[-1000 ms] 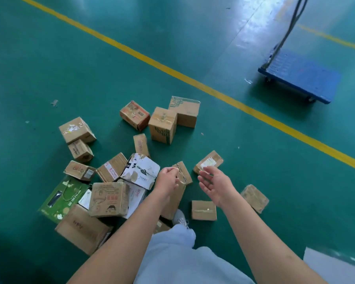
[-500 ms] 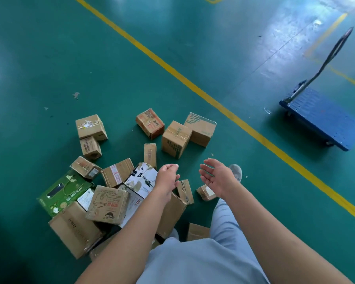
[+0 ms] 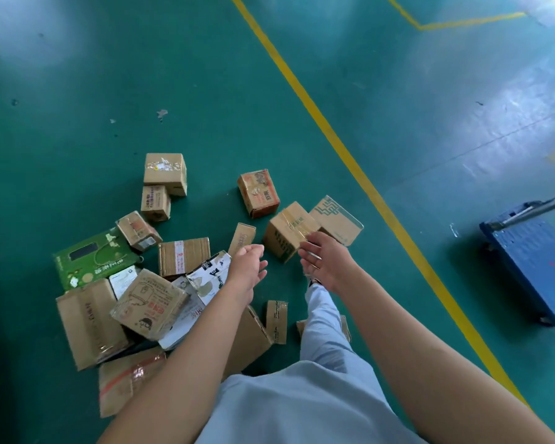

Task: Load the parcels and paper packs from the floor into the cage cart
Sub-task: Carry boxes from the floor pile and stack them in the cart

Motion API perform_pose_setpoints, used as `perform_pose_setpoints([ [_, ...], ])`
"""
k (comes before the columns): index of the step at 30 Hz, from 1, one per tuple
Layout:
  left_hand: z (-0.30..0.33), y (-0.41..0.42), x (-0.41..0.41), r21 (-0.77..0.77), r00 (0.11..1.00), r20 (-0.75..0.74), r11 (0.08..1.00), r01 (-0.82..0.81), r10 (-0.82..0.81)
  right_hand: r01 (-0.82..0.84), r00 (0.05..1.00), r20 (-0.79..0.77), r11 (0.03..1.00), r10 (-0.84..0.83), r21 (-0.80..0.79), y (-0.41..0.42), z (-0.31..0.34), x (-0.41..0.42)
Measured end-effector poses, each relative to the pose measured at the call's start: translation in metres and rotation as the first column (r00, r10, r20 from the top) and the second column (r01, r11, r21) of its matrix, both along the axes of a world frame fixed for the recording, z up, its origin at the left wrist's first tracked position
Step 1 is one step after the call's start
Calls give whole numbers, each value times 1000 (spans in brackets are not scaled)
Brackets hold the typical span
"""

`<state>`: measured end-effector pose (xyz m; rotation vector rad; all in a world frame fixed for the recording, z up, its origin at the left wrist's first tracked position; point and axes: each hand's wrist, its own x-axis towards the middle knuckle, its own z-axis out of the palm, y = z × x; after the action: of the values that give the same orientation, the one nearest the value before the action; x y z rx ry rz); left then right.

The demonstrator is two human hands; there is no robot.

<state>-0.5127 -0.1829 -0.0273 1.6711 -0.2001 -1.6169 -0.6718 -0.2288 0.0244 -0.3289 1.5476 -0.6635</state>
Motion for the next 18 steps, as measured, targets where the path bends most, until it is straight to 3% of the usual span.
perform_pose_setpoints([
  [7,-45,-119,-37,96,989,85,987,-129,121,-127,991,54,985,122,114,-133,-60,-38],
  [12,-94,-221,-83,249,989,119,962,-111,84,-176,984,10,948,179,267,-242,-127,-87],
  [18,-175,-324,-115,361,992,115,928,-93,55,-258,960,-18,906,280,335,-352,-225,-121],
])
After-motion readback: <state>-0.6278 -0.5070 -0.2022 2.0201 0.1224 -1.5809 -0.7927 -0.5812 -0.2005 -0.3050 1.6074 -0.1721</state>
